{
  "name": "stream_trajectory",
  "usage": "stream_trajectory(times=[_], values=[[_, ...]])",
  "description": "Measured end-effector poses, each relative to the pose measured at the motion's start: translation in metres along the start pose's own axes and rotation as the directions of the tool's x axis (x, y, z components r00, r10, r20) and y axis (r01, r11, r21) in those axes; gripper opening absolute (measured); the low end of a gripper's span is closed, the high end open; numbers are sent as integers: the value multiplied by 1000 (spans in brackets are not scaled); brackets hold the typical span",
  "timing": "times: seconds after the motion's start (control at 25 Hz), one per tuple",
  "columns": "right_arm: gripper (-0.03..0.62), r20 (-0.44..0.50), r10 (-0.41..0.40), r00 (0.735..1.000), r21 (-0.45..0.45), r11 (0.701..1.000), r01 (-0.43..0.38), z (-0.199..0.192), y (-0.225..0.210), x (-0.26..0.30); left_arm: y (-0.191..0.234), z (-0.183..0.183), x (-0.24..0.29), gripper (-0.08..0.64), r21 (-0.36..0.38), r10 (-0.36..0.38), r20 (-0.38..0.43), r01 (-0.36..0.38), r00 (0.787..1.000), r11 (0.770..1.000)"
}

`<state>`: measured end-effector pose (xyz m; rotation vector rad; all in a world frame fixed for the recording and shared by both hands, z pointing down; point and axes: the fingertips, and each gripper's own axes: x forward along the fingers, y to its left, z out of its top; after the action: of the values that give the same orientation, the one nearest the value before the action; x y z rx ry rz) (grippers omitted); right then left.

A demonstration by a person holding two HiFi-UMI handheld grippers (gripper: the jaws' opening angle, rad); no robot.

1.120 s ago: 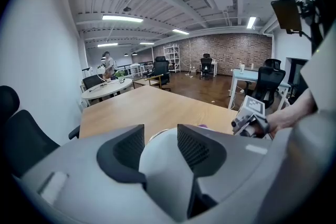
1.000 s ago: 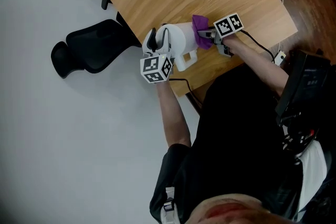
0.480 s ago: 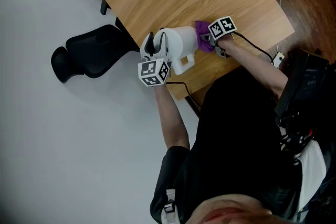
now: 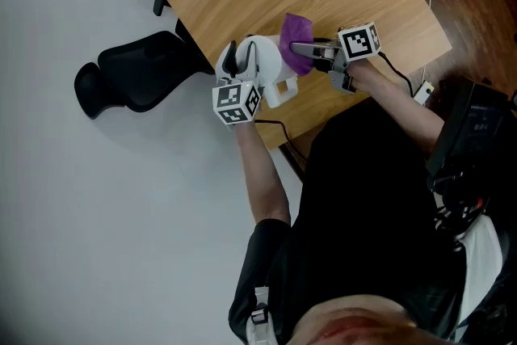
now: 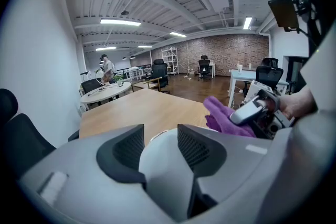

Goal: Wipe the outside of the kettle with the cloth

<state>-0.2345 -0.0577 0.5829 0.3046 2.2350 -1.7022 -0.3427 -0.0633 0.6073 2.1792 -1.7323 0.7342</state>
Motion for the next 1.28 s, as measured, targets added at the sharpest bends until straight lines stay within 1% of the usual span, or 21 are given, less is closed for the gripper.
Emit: stream_trajectory(times=[0.04,0.12,0.24,0.36,0.48,0.52,0.6,0.68,0.76,0.8,0.84,0.92,1.0,1.08,1.12,1.16,1.24,1.28], values=[[48,7,13,1000,-2,1000,-13,2,8,2,0,0,0,95,1,1,0,-1,1000,1000],[48,18,-24,1000,49,999,23,-2,2,3,0,1,0,95,2,3,-1,-3,1000,1000],[48,-11,-73,997,69,995,73,-16,-22,5,-2,1,0,95,3,4,-2,-4,1000,1000],[48,-12,-105,994,104,989,105,-26,-43,4,-3,1,0,92,4,-1,-2,1,1000,1000],[48,-38,-191,981,142,971,195,-39,-80,-6,-3,1,-1,89,4,-7,0,7,1000,1000],[48,-59,-234,971,153,959,240,-45,-97,-11,-3,0,-1,87,4,-9,1,9,1000,1000],[48,-114,-329,937,166,924,345,-58,-133,-22,-2,0,-2,86,3,-13,3,13,1000,1000],[46,-179,-419,890,169,878,448,-71,-169,-32,-1,-2,-3,86,3,-18,5,18,1000,1000],[46,-244,-492,836,159,830,535,-86,-200,-42,0,-4,-3,84,4,-26,8,26,1000,1000],[46,-271,-514,814,156,811,564,-92,-211,-46,1,-5,-3,84,5,-32,10,32,999,999],[46,-291,-525,800,157,798,582,-96,-219,-48,1,-6,-2,84,6,-39,12,38,999,999],[44,-313,-528,790,155,792,591,-98,-225,-47,4,-7,0,81,16,-56,18,56,998,998],[44,-321,-527,787,139,796,590,-93,-227,-42,8,-4,4,90,47,-88,25,87,996,995],[43,-327,-526,785,134,796,590,-95,-229,-40,7,-1,7,83,89,-153,36,149,988,985],[43,-333,-526,783,142,793,592,-103,-230,-43,3,-2,6,75,107,-195,41,190,980,976],[43,-339,-525,781,153,788,597,-115,-231,-49,-3,-4,5,70,124,-242,39,236,969,964],[43,-344,-523,779,182,777,602,-142,-235,-64,-19,-10,4,60,166,-334,9,328,942,930],[43,-339,-515,787,199,778,595,-149,-233,-68,-26,-11,7,58,189,-371,-15,367,928,911]])
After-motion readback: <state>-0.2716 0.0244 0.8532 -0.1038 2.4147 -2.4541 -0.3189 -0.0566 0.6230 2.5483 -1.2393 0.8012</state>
